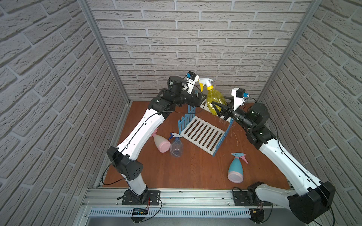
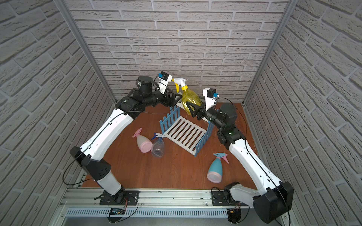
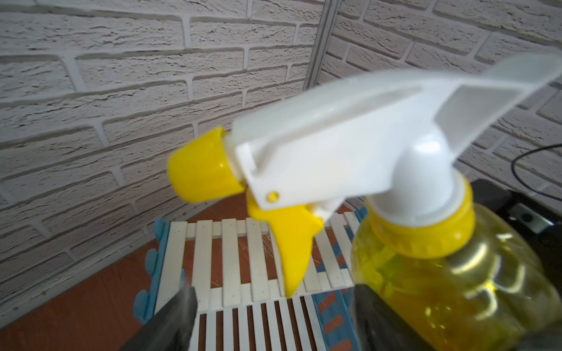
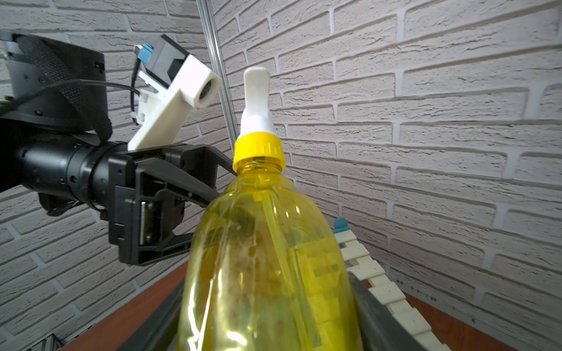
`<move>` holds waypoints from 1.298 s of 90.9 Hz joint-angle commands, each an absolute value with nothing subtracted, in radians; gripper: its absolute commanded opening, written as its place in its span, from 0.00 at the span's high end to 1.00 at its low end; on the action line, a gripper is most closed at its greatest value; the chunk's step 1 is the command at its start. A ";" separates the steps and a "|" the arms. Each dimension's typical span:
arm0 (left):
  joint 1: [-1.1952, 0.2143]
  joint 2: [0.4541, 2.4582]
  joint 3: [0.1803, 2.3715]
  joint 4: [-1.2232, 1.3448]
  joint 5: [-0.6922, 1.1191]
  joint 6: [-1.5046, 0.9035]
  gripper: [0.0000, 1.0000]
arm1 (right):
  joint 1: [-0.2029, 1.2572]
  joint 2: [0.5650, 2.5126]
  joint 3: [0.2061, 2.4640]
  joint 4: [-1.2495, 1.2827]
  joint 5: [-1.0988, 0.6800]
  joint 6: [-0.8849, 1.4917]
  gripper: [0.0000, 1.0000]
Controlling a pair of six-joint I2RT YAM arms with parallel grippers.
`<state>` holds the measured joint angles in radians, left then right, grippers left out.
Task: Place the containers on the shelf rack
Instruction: 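Pick up a container from the center of the board.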
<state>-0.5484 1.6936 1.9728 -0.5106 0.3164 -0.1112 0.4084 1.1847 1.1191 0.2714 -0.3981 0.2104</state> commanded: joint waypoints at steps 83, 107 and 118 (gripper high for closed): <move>-0.551 1.718 1.964 -0.289 0.207 -0.193 0.97 | 0.422 1.157 1.044 0.332 -0.391 0.231 0.21; -0.543 1.727 1.977 -0.274 0.115 -0.206 1.00 | 0.422 1.121 1.017 0.314 -0.358 0.228 0.01; -0.523 1.760 2.035 -0.304 0.090 -0.166 1.00 | 0.422 1.089 1.005 0.289 -0.338 0.217 0.01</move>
